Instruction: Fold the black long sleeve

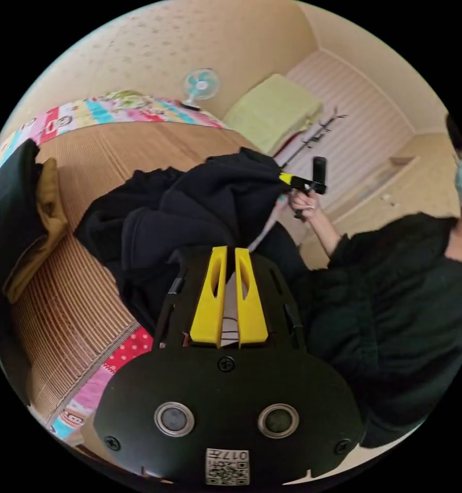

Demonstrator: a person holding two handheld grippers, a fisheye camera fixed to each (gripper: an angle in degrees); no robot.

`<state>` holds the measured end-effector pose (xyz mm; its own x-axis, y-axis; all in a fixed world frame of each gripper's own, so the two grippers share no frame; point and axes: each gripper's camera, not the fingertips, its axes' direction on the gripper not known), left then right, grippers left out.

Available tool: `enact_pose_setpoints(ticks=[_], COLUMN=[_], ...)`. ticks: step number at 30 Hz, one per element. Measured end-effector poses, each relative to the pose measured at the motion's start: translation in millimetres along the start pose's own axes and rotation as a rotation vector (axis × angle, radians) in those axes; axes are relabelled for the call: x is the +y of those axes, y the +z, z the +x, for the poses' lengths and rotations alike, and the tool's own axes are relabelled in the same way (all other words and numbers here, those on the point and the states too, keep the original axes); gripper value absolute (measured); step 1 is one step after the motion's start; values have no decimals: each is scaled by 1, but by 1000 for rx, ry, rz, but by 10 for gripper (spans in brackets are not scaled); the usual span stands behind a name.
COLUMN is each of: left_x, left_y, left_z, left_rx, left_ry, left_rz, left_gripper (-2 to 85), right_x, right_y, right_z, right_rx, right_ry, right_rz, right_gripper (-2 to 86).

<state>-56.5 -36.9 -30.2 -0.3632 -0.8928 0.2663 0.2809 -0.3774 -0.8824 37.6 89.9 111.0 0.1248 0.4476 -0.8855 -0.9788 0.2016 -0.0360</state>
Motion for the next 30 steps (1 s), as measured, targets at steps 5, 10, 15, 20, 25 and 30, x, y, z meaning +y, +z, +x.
enact_pose_setpoints(ticks=[5, 10, 15, 20, 25, 30], left_x=[45, -15, -136, -207, -168, -105], left_y=[-12, -57, -23, 50, 76, 23], left_z=[22, -39, -125, -197, -196, -96], left_rx=[-170, -240, -407, -673, -623, -544], left_ry=[-140, -335, -430, -434, -512, -476], left_rz=[-87, 232, 90, -320, -435, -80], left_gripper=[57, 85, 100, 109, 70, 18], right_x=[47, 5, -74, -102, -68, -42], right_y=[-22, -7, 80, 180, 220, 161], right_z=[5, 87, 157, 213, 173, 71], right_rx=[113, 301, 505, 704, 868, 858], right_ry=[130, 411, 468, 519, 421, 364], right_rz=[-47, 38, -128, -514, -657, -269], right_gripper=[57, 93, 114, 113, 53, 32])
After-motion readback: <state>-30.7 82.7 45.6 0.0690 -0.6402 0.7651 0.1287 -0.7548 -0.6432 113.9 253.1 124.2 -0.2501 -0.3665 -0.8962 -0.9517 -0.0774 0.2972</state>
